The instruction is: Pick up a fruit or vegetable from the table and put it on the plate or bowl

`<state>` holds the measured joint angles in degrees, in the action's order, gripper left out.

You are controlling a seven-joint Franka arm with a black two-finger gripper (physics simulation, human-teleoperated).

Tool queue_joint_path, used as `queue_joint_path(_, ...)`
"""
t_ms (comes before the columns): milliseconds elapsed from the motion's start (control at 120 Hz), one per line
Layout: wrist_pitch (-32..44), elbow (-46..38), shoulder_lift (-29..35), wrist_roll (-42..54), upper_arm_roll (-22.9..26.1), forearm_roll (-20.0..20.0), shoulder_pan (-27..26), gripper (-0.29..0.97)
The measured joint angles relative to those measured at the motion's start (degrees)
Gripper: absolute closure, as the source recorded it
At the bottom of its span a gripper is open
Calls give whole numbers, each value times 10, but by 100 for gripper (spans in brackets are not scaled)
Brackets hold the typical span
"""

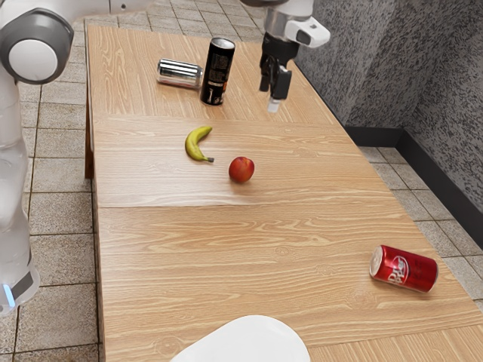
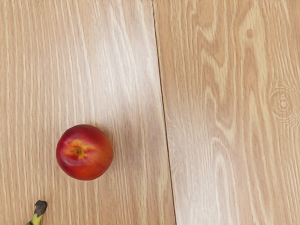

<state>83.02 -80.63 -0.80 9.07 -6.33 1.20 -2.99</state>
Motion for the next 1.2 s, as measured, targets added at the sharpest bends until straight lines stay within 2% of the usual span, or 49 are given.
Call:
queue_joint_path(417,21,0,-9,30,-8,9,13,0)
queue_joint_path(542,27,-1,-34,36,-50,1,-13,0)
queue_joint_path(667,39,-2,-61,40,-65,-2,32,0)
queue_joint_path(767,74,-35,-64,47,-66,-5,51,0)
queue_joint_path(975,176,-147,-38,74,-58,-13,43,0)
queue_joint_path(1200,244,-181,-43,102,-59,-22,48,0)
